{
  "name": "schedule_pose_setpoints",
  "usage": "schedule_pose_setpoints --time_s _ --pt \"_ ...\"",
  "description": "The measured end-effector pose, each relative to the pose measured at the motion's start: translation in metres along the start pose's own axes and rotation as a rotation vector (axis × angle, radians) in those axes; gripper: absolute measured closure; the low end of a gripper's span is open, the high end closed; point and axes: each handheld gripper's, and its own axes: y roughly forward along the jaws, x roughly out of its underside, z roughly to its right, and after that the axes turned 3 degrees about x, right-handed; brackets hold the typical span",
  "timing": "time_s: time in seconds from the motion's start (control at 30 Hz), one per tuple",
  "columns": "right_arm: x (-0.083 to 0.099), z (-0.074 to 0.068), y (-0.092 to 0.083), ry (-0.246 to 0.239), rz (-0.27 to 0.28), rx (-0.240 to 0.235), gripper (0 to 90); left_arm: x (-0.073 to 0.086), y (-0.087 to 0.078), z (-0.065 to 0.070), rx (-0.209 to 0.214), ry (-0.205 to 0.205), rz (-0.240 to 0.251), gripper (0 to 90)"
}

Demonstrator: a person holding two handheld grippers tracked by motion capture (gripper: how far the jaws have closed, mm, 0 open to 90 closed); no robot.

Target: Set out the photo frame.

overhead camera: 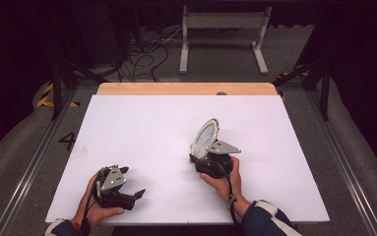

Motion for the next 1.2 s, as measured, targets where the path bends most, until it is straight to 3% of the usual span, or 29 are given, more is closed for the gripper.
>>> schedule_pose_setpoints --time_s 0.4,0.6,0.8,1.03,1.1,1.2 --pt "0.002 0.002 -0.004 0.003 -0.013 -0.019 54.2 -0.001 0.000 0.001 0.005 0.006 0.004 8.2" --pt "0.003 0.006 -0.009 0.000 -0.016 -0.041 57.7 -0.005 0.000 0.004 0.036 0.005 0.029 8.8" --pt "0.005 0.007 -0.013 -0.002 -0.020 -0.047 59.3 -0.006 0.001 0.004 0.026 0.015 0.026 10.0" --pt "0.007 0.003 -0.006 0.002 -0.019 -0.029 52.9 -0.007 0.002 0.004 0.022 0.022 0.029 10.2" --pt "0.010 0.000 -0.002 0.024 -0.015 -0.031 48.7 -0.008 0.002 0.005 0.022 0.022 0.028 10.2" --pt "0.012 -0.002 0.001 0.048 0.001 -0.010 50.6 -0.008 0.003 0.005 0.023 0.029 0.026 10.1"
